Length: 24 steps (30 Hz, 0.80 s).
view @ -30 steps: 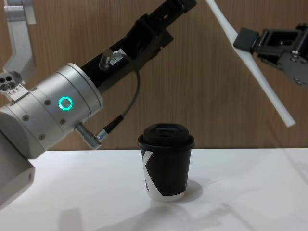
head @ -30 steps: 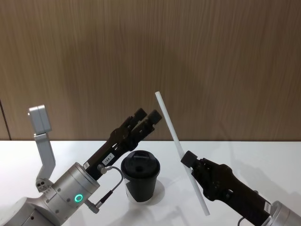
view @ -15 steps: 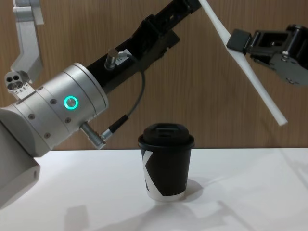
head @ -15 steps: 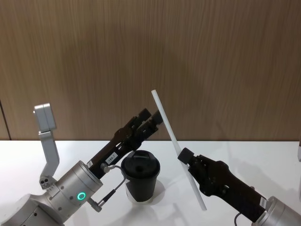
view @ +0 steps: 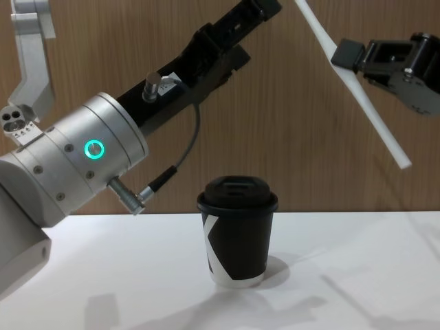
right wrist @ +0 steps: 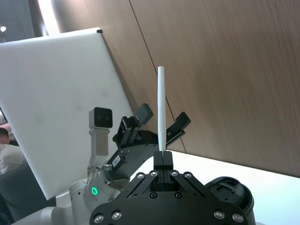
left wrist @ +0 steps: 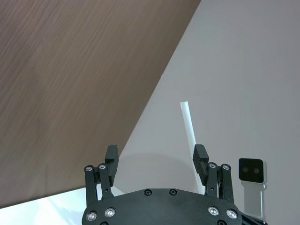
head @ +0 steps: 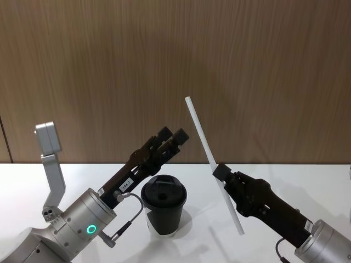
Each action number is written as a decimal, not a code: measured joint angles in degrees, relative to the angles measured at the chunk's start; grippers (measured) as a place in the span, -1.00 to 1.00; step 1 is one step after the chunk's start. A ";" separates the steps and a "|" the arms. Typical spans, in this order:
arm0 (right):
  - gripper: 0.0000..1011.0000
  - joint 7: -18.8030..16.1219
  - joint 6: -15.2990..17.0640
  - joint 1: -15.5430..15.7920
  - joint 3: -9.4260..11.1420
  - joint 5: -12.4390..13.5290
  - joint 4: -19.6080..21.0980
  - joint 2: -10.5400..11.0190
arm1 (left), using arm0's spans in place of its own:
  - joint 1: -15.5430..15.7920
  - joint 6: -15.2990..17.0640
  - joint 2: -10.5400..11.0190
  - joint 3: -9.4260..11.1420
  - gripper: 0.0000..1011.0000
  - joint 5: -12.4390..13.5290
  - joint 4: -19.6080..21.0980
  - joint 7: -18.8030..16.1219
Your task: Pick up the straw with one hand, pass it to the other hand, and insert it into the cup.
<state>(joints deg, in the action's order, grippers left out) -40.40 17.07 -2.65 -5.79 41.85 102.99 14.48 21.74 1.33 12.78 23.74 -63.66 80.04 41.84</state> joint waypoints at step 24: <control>-1.00 1.02 -1.19 -2.59 -1.30 0.23 -3.85 0.23 | 0.55 0.18 1.13 1.49 0.98 -0.70 0.23 -0.64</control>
<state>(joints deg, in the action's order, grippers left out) -39.39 15.88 -5.24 -7.09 42.08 99.13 14.70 22.29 1.51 13.91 25.24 -64.37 80.27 41.19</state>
